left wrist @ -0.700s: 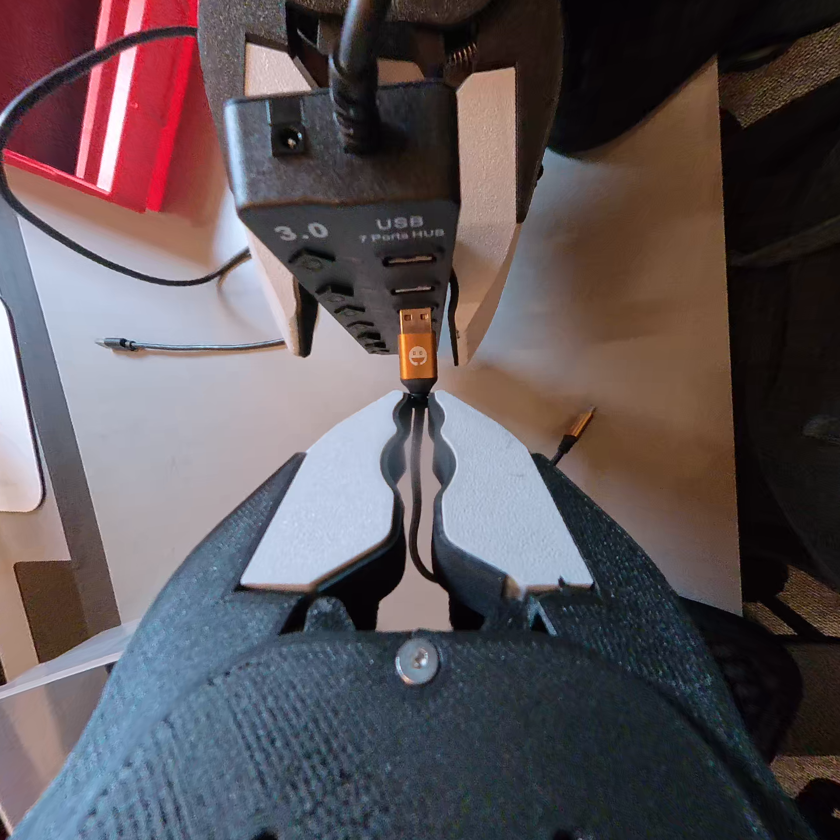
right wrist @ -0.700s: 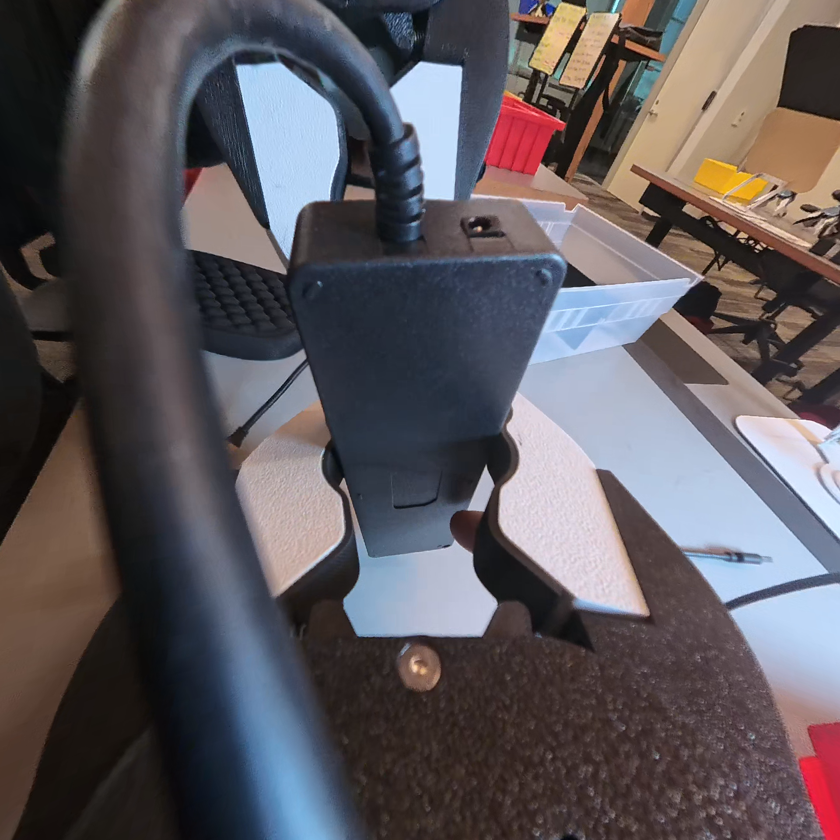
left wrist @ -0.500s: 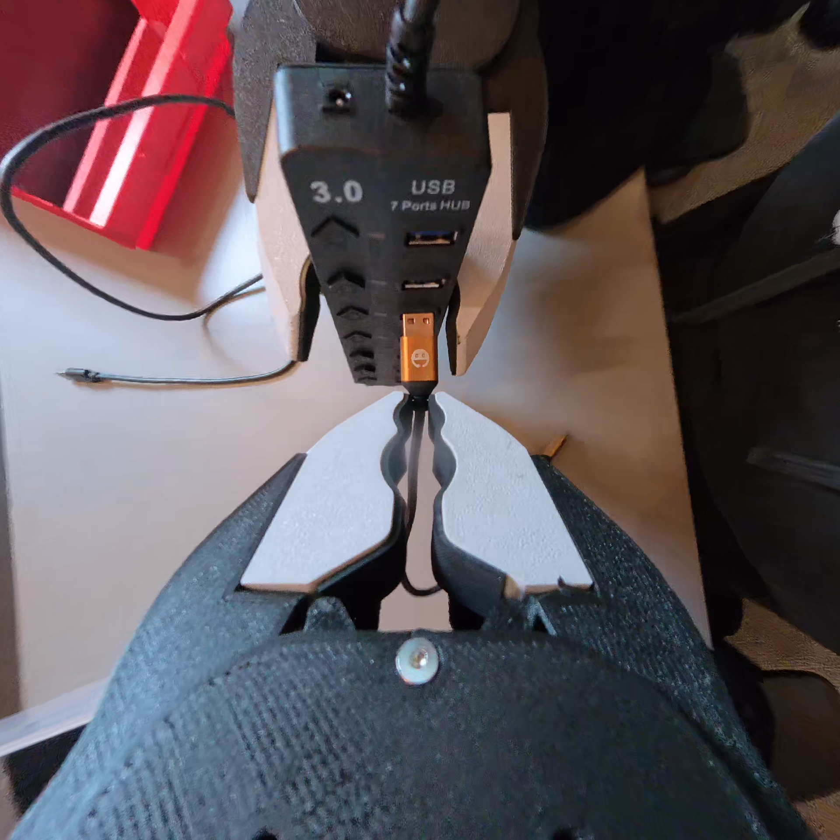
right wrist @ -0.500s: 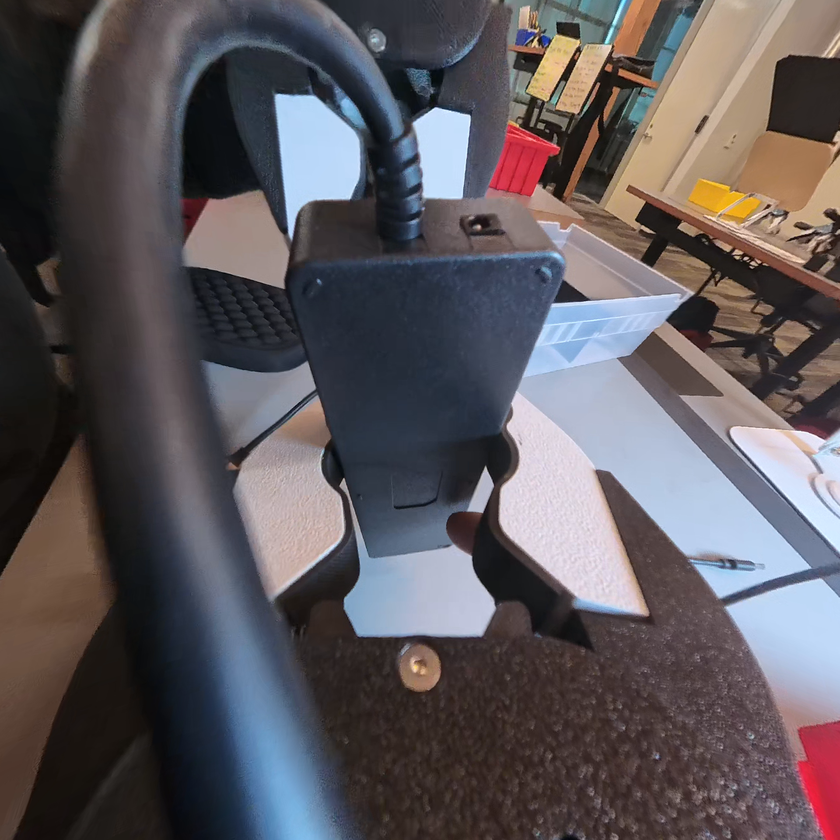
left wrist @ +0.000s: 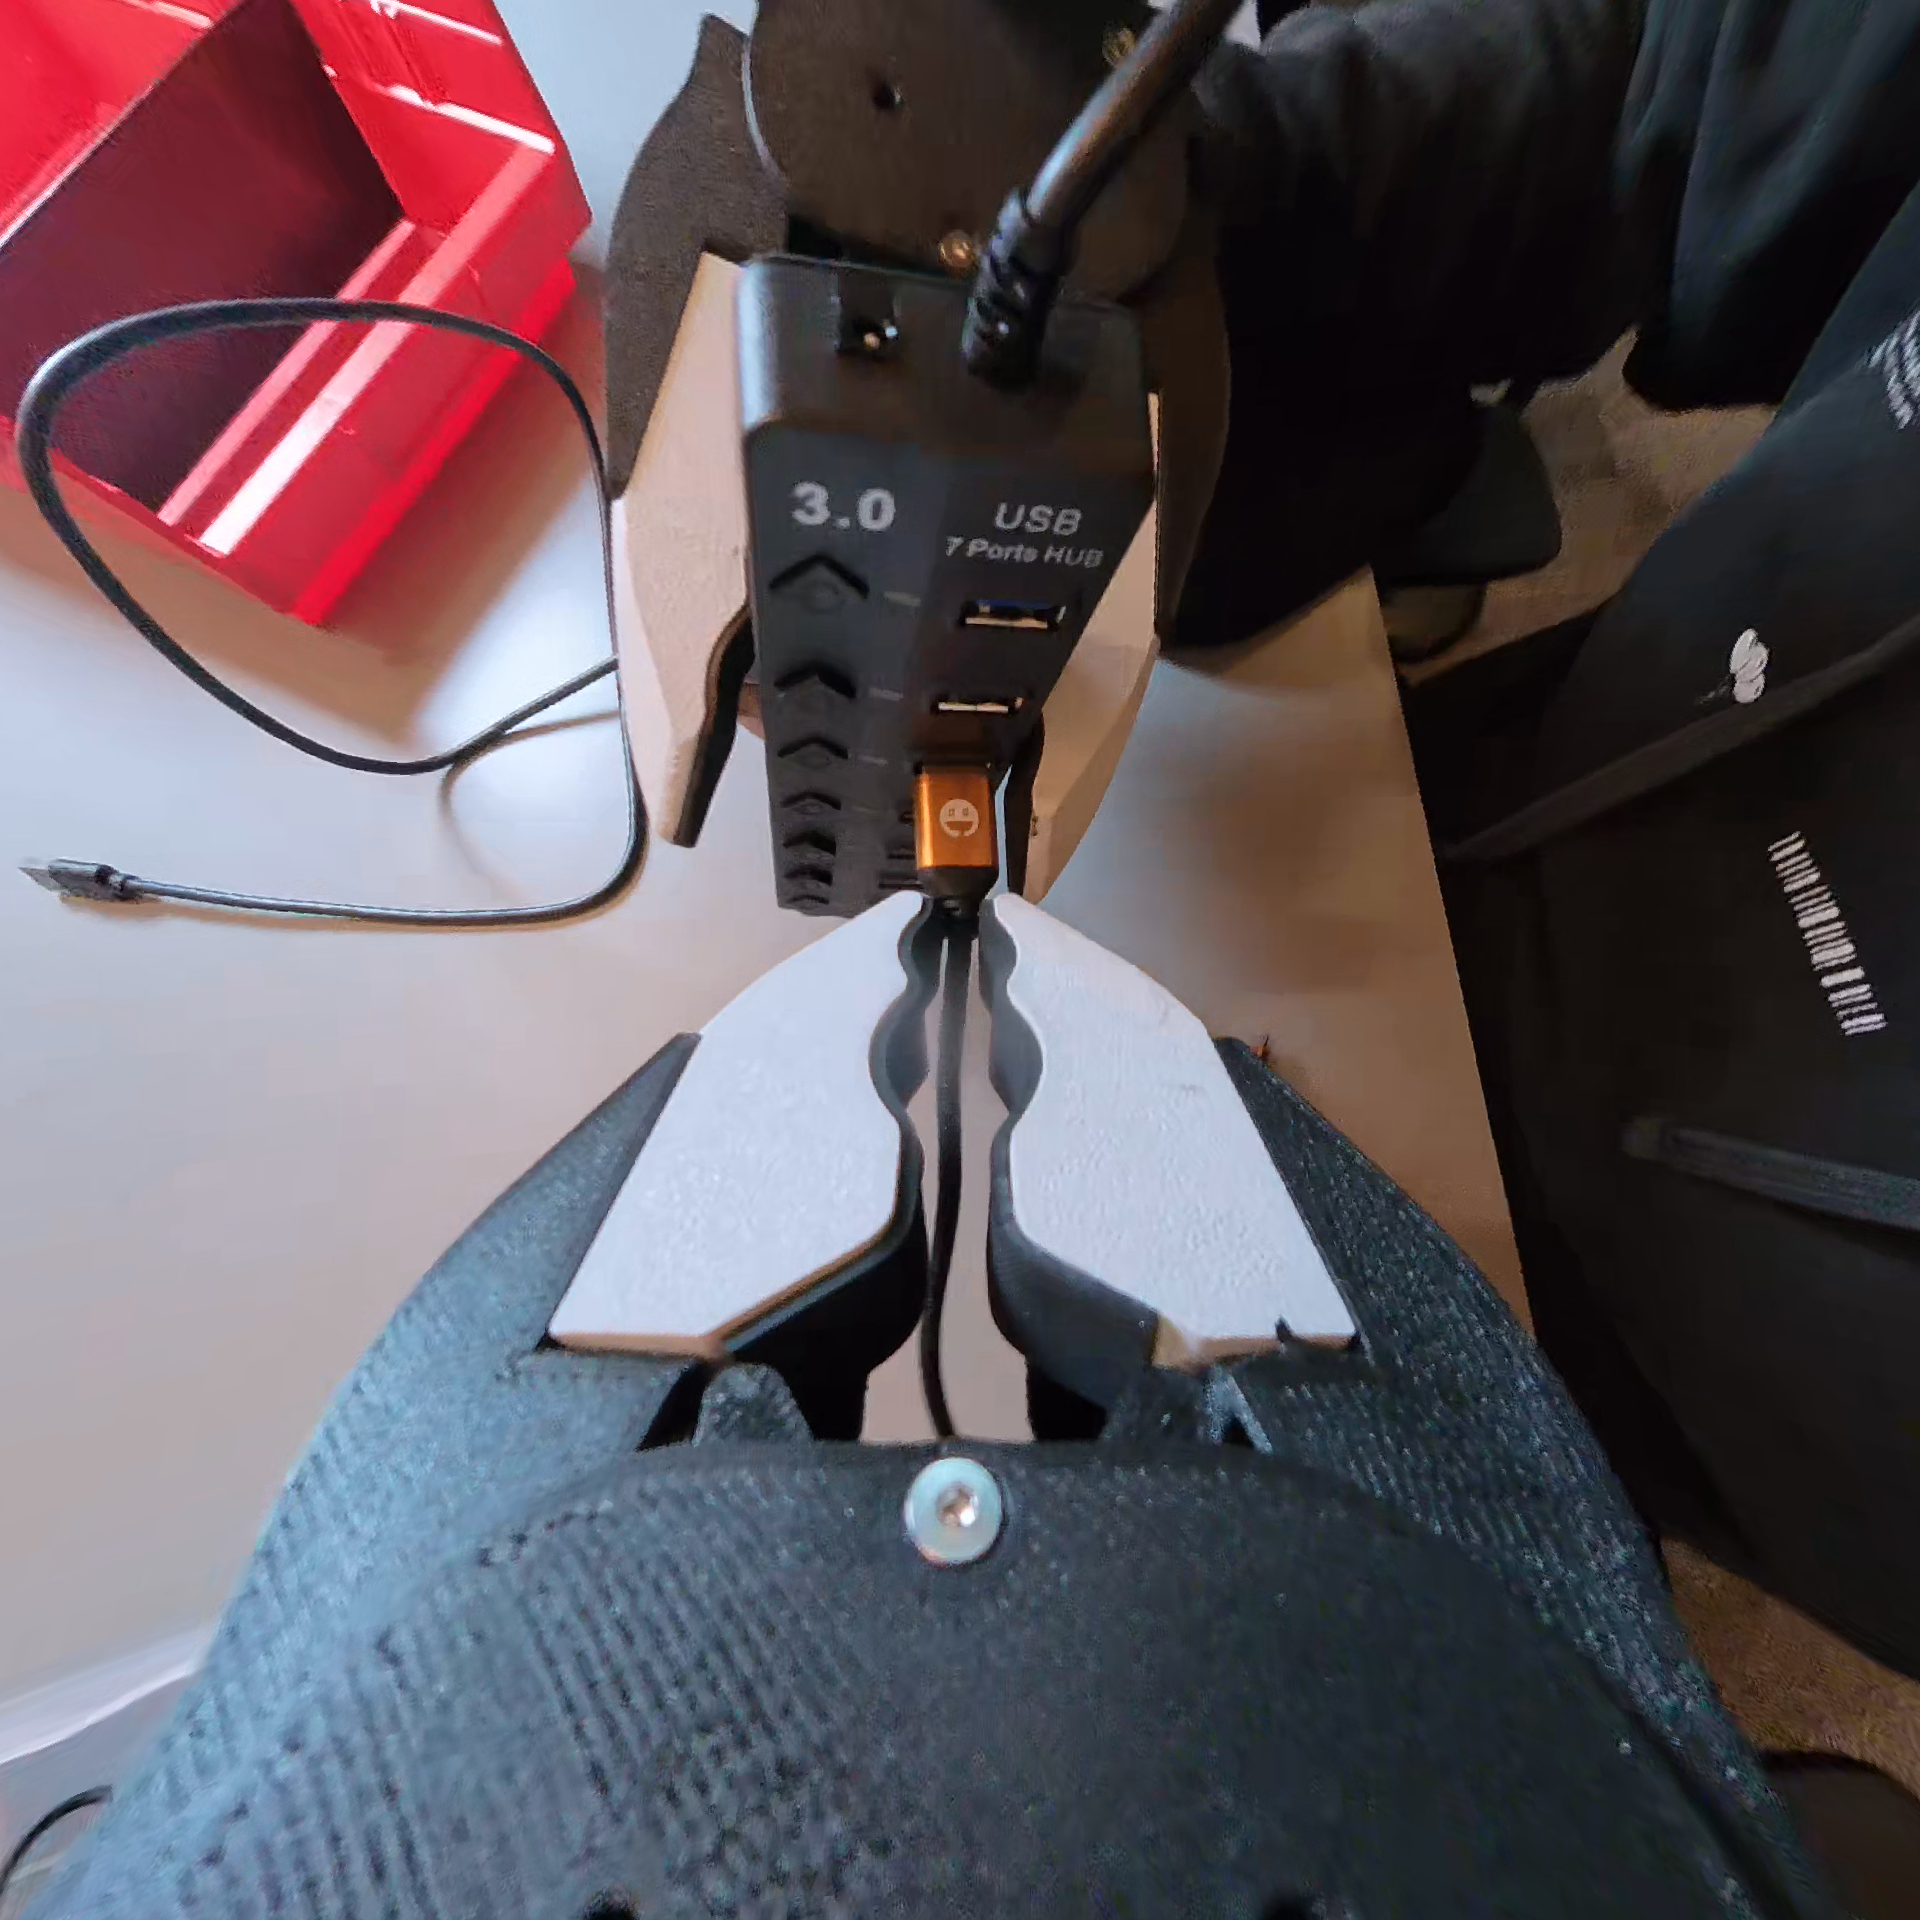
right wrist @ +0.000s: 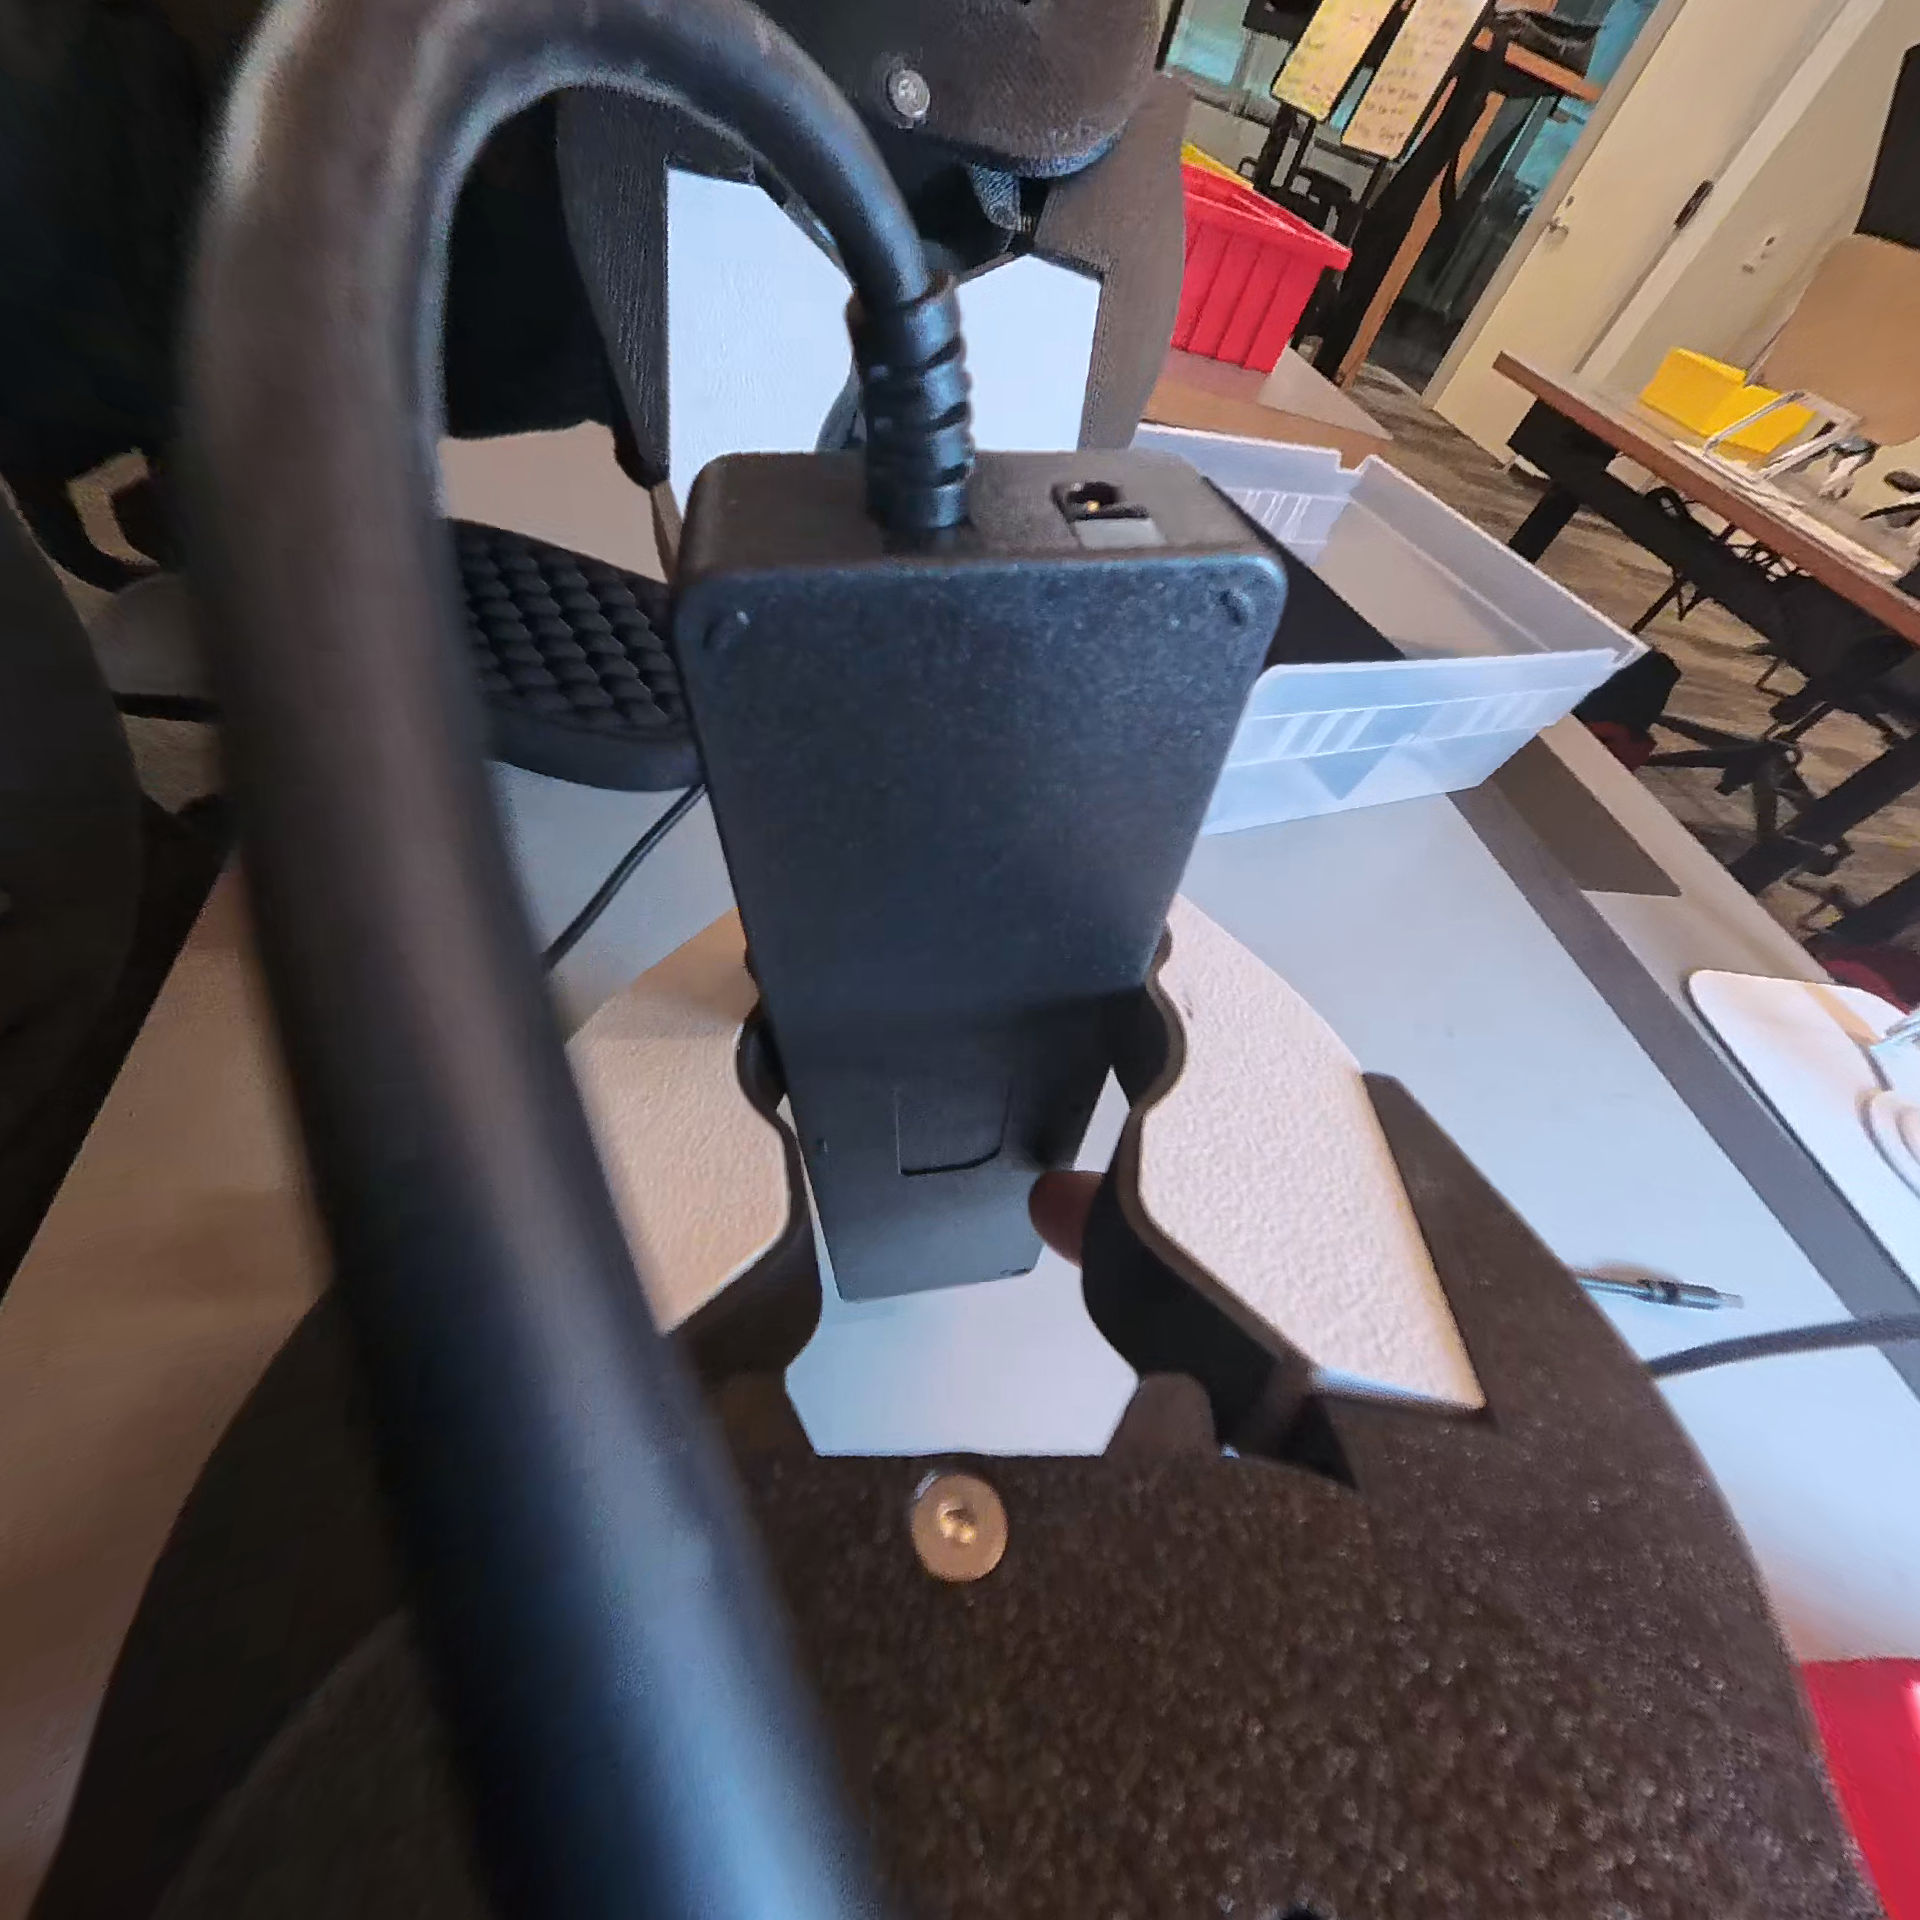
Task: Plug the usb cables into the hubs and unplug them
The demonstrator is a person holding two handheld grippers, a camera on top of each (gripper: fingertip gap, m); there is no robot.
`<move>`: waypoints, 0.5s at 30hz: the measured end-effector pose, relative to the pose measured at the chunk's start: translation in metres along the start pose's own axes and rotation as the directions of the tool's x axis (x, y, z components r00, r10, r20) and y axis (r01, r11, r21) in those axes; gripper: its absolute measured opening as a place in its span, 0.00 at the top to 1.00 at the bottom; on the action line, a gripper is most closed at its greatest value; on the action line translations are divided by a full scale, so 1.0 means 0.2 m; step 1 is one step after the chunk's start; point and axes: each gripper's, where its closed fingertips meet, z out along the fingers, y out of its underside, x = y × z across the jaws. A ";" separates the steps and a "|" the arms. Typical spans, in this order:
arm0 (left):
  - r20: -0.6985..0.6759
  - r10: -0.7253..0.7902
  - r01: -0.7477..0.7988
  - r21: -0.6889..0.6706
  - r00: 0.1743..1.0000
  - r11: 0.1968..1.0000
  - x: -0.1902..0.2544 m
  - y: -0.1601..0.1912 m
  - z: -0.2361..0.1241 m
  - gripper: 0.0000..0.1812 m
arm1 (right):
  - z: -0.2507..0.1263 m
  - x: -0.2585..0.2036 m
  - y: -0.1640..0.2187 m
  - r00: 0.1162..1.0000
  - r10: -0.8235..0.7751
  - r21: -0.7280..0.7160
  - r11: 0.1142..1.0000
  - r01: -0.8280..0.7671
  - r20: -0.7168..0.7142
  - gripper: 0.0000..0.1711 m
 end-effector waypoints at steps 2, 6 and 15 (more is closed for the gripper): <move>-0.006 -0.042 0.042 0.041 0.999 0.998 0.00 0.02 0.01 0.96 | 0.01 -0.01 0.04 1.000 -0.014 -0.062 0.998 0.014 0.002 0.63; -0.014 -0.098 0.099 0.109 0.995 0.989 0.00 0.06 0.03 0.96 | 0.02 -0.02 0.14 0.999 -0.010 -0.172 0.985 0.015 0.031 0.61; -0.024 -0.060 0.064 0.180 0.998 0.982 0.00 -0.02 -0.02 0.93 | 0.00 0.01 0.12 0.999 0.021 -0.110 0.994 -0.017 0.034 0.64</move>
